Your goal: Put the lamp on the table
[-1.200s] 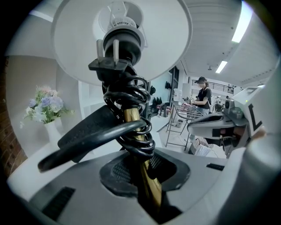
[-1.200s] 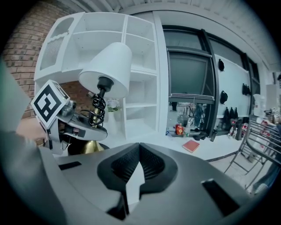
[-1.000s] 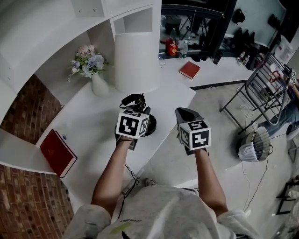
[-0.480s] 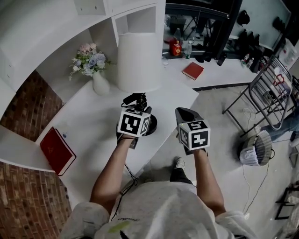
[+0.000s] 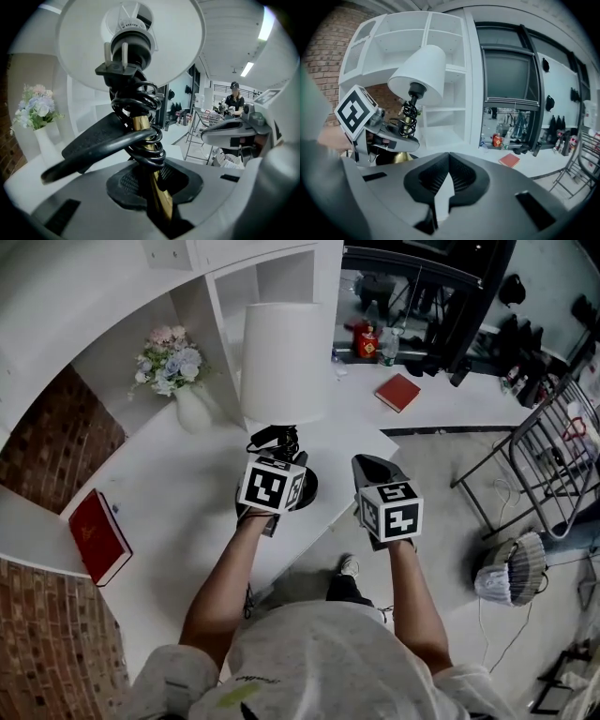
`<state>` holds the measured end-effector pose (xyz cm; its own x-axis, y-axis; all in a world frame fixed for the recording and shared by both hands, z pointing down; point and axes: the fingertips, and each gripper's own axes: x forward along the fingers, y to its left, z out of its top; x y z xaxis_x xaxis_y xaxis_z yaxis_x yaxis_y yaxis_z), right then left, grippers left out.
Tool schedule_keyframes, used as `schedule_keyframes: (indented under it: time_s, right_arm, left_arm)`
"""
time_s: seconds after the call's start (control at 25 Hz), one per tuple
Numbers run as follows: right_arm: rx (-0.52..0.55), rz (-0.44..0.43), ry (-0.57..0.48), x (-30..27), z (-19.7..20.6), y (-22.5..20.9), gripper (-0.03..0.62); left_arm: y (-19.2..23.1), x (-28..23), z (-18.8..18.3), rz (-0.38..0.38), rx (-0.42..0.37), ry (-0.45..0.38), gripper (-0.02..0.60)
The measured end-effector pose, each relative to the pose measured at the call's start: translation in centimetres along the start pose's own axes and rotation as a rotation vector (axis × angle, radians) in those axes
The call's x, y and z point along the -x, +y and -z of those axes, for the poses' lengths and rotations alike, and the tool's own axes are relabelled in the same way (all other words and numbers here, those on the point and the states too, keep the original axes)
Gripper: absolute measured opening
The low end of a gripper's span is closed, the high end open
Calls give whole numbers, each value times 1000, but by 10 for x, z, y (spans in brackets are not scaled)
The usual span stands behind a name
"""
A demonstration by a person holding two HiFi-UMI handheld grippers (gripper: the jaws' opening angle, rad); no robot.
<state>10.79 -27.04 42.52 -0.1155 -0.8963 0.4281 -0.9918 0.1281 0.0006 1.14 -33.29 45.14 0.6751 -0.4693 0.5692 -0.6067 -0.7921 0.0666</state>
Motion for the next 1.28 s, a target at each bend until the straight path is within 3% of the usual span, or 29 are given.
schedule_keyframes:
  time_s: [0.52,1.0,1.28]
  right_arm:
    - [28,-62,31,-45,-7,-84,3]
    - [35,-111,73,-85,0,-107,3]
    - [53,-139,85,-107,3,-114,3]
  left_arm:
    - [1,-84,-42,-60,37,-5,84]
    - [22,-134,-65,-88,-12,-35,83]
    - [41,-160,-64,-111,4,-59,83]
